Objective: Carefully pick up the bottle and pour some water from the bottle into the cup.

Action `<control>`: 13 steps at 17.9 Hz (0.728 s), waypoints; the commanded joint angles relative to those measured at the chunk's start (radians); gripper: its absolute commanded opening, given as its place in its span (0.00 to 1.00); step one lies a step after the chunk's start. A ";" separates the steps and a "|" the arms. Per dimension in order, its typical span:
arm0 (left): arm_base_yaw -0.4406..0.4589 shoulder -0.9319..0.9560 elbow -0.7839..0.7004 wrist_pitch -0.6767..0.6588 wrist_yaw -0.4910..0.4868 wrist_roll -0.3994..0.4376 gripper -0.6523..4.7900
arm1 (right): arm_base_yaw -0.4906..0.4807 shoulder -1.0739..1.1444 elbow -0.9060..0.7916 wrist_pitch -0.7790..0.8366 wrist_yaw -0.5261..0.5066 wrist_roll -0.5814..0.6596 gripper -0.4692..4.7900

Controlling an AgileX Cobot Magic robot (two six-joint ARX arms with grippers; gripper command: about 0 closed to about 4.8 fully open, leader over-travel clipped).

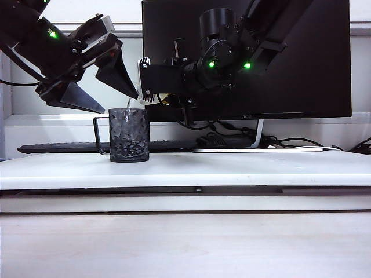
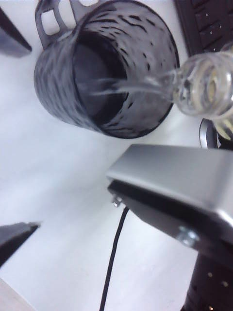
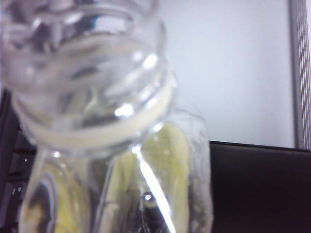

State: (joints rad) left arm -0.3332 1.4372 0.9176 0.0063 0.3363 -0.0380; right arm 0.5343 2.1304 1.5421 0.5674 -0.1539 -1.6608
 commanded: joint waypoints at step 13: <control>-0.001 -0.003 0.003 0.006 -0.003 0.005 1.00 | -0.003 -0.010 0.009 0.037 -0.002 -0.073 0.28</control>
State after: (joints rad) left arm -0.3332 1.4372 0.9176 0.0055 0.3363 -0.0380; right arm 0.5297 2.1304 1.5429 0.5697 -0.1535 -1.7313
